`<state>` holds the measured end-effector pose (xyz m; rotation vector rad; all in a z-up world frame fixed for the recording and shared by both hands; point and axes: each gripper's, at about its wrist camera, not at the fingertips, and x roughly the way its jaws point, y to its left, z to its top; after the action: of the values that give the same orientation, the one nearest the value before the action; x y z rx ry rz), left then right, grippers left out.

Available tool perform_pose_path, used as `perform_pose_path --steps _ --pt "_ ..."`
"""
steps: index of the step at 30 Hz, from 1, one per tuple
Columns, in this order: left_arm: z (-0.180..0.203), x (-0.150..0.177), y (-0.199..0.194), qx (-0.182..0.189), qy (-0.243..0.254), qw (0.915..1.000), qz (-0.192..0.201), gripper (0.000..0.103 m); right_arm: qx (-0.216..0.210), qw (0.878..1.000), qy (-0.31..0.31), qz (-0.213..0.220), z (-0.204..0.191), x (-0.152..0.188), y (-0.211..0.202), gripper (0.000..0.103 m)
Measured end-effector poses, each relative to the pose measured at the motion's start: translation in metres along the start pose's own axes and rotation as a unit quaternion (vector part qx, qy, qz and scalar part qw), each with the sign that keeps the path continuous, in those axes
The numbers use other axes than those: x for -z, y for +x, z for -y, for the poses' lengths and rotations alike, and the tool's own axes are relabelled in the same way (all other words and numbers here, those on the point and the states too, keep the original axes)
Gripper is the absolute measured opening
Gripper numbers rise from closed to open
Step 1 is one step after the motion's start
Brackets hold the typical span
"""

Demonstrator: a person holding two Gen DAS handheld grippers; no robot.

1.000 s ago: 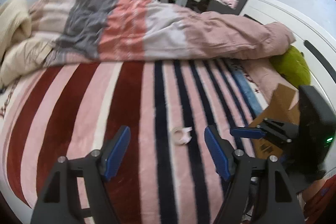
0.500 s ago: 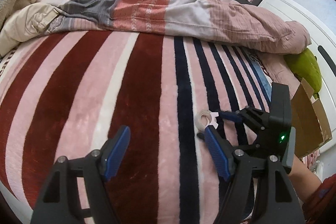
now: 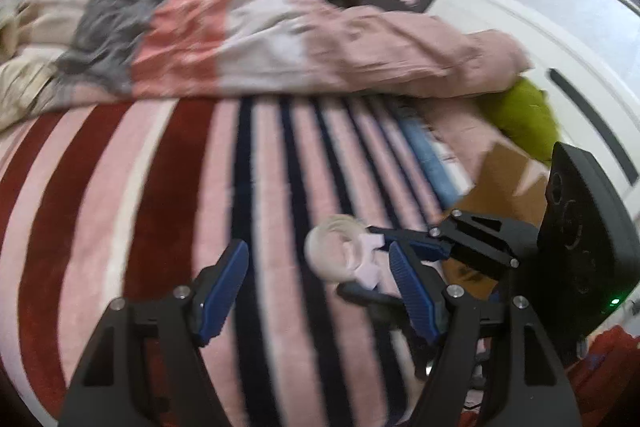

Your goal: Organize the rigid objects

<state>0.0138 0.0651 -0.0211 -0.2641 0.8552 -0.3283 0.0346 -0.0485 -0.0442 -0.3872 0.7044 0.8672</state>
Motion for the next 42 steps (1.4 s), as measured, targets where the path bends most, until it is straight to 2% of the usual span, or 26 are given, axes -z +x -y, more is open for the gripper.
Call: perform_pose_path --steps 1,5,7,15,21,25,27,29,30,32,33,35,37,42 --pt "0.012 -0.003 -0.004 0.016 0.009 0.9998 0.006 0.067 0.0 1.0 0.0 0.009 0.0 -0.002 -0.012 0.034" --pt "0.052 -0.012 -0.008 0.046 0.042 0.998 0.009 0.041 0.012 0.999 0.005 0.036 0.003 -0.001 -0.053 0.034" --pt "0.072 -0.016 -0.007 0.058 0.06 0.9965 0.012 0.038 0.022 0.998 0.008 0.05 0.008 0.002 -0.073 0.034" --pt "0.15 -0.033 0.017 0.071 0.13 0.989 -0.005 0.038 0.075 0.995 0.034 0.064 0.045 0.029 -0.132 0.034" --pt "0.2 -0.039 0.05 0.085 0.171 0.9809 -0.037 0.038 0.11 0.99 0.068 0.054 0.078 0.054 -0.159 0.034" --pt "0.217 -0.04 0.07 0.092 0.188 0.9761 -0.059 0.038 0.125 0.988 0.088 0.037 0.094 0.068 -0.165 0.034" --pt "0.221 -0.04 0.077 0.092 0.188 0.9754 -0.067 0.041 0.127 0.986 0.102 0.031 0.103 0.076 -0.168 0.035" --pt "0.223 -0.04 0.082 0.086 0.189 0.9757 -0.071 0.06 0.134 0.984 0.114 0.02 0.109 0.08 -0.166 0.036" --pt "0.223 -0.04 0.083 0.082 0.188 0.9763 -0.069 0.064 0.138 0.983 0.117 0.016 0.111 0.081 -0.166 0.038" --pt "0.222 -0.039 0.082 0.078 0.188 0.9768 -0.066 0.069 0.141 0.983 0.12 0.014 0.112 0.083 -0.167 0.053" --pt "0.221 -0.039 0.081 0.075 0.187 0.9774 -0.063 0.071 0.14 0.983 0.122 0.016 0.112 0.085 -0.168 0.055" --pt "0.218 -0.039 0.076 0.061 0.183 0.98 -0.049 0.083 0.136 0.983 0.125 0.016 0.112 0.085 -0.169 0.057" --pt "0.213 -0.04 0.069 0.047 0.174 0.9833 -0.029 0.089 0.133 0.983 0.128 0.018 0.111 0.084 -0.17 0.061" --pt "0.197 -0.04 0.044 0.006 0.151 0.9883 0.02 0.09 0.131 0.982 0.129 0.033 0.106 0.081 -0.176 0.073"
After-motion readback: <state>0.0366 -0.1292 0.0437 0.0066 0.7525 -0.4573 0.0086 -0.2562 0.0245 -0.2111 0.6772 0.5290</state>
